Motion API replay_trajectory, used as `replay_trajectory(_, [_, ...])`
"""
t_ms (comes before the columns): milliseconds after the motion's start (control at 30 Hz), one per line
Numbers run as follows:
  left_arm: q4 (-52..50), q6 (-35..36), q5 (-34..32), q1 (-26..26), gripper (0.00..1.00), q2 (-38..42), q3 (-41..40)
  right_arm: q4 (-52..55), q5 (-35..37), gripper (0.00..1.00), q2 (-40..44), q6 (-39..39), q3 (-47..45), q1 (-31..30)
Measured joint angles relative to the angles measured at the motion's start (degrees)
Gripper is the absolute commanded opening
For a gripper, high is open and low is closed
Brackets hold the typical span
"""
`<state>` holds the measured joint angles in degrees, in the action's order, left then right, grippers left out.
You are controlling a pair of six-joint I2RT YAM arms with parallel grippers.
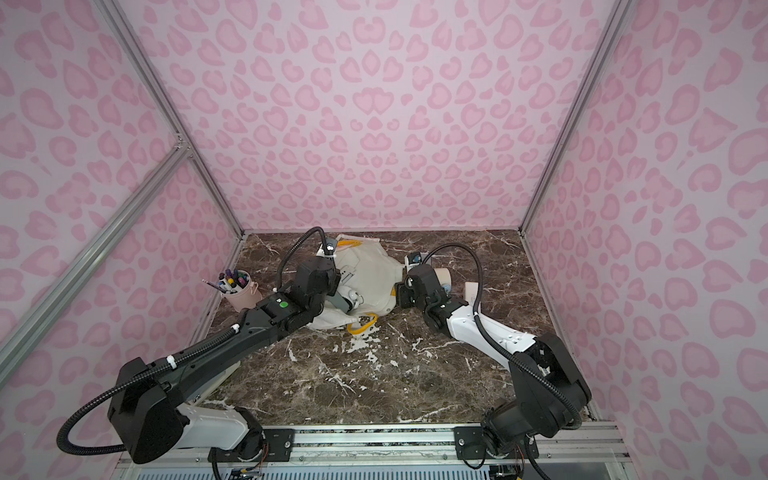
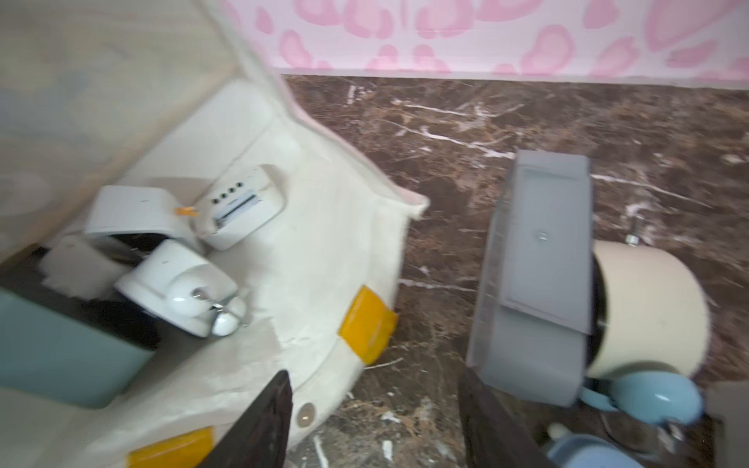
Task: Take the alarm clock out of the canvas bag
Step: Place the alarm at the center of the board.
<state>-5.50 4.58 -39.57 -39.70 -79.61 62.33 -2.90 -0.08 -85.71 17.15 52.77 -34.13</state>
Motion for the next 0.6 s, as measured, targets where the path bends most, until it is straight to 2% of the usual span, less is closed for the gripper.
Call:
replay_trajectory(333, [0.85,0.0,0.48,0.0,0.03,-1.75,1.51,1.51,-9.03,0.62,-7.17,-4.96,6.29,-9.29])
replay_trajectory(600, [1.57,-0.02,0.59,0.07,0.03,-2.86,2.56,3.98,-10.51,0.61,-11.04,-10.56,9.2,-15.82])
